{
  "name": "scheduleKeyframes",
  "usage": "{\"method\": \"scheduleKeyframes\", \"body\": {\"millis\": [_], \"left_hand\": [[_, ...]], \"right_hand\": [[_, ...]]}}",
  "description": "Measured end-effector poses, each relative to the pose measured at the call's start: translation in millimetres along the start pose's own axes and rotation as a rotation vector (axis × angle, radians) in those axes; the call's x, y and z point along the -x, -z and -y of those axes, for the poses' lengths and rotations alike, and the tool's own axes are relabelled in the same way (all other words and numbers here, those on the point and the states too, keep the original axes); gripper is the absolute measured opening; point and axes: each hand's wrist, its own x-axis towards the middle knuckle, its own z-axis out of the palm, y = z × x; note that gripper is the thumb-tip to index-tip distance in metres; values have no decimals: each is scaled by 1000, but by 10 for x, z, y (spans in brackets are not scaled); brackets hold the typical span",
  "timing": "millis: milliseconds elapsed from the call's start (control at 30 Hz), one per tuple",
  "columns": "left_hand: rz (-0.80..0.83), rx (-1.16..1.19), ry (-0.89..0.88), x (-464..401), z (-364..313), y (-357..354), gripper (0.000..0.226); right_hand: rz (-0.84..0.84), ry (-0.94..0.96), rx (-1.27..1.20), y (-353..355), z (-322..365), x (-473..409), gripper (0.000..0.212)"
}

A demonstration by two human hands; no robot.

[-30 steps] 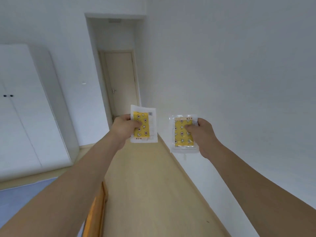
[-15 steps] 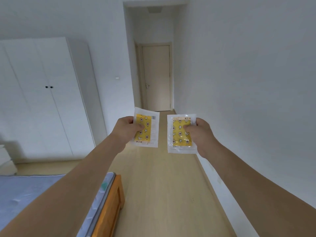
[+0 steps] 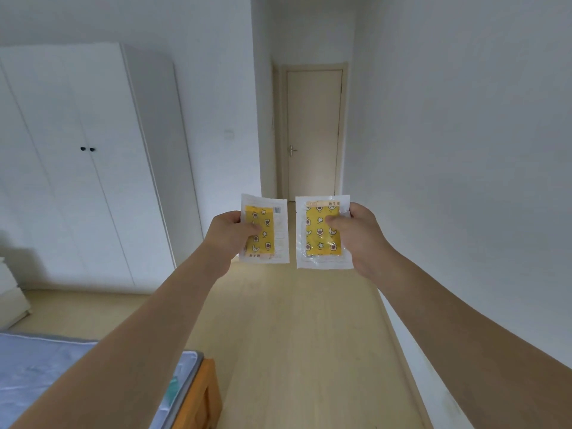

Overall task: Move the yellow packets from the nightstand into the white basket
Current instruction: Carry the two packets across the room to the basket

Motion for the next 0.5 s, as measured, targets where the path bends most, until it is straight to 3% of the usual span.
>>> {"method": "scheduleKeyframes", "body": {"millis": [300, 500], "left_hand": [[-88, -41, 25, -2015, 273, -543, 23], [-221, -53, 2, -3206, 155, -307, 22]], "right_hand": [[83, -23, -45, -95, -365, -2365, 19], [216, 5, -74, -781, -207, -3771, 16]]}}
